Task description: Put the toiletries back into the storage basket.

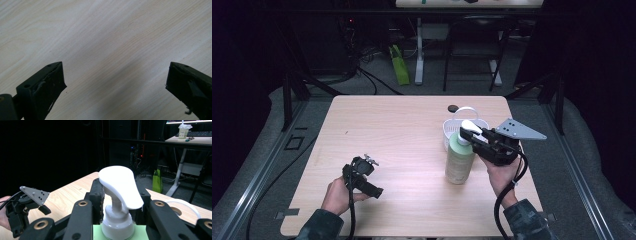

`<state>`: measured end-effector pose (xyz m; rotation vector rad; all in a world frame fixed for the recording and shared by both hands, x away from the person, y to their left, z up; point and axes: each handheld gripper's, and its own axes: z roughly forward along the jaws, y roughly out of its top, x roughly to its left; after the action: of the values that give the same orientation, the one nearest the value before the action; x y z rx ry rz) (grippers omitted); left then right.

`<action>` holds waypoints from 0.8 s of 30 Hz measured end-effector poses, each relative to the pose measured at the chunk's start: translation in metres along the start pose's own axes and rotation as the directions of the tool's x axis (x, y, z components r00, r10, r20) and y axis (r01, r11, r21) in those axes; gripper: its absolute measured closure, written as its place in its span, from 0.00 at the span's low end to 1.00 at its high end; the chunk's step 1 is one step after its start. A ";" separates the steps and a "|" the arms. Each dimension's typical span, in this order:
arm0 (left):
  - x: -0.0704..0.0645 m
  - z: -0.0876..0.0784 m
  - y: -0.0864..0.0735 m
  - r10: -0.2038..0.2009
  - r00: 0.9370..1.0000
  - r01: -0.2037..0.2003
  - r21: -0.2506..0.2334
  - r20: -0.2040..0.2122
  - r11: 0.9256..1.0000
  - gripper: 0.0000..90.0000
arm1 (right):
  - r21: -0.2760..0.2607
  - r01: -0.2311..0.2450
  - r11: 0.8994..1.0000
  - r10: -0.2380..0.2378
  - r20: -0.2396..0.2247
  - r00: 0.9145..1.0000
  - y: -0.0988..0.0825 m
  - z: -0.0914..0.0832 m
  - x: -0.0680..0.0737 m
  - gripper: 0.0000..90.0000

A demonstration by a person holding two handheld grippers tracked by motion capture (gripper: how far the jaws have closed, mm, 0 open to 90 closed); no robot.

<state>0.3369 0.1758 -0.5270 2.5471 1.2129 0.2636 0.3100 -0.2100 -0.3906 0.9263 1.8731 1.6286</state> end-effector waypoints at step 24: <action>0.009 0.001 -0.002 -0.010 1.000 0.010 -0.006 -0.007 1.000 0.06 | -0.019 0.019 1.000 -0.018 0.049 0.999 0.018 -0.023 -0.015 0.75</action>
<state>0.3418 0.1841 -0.5280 2.5367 1.2257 0.2741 0.3058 -0.2356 -0.3697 0.9292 1.8254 1.5959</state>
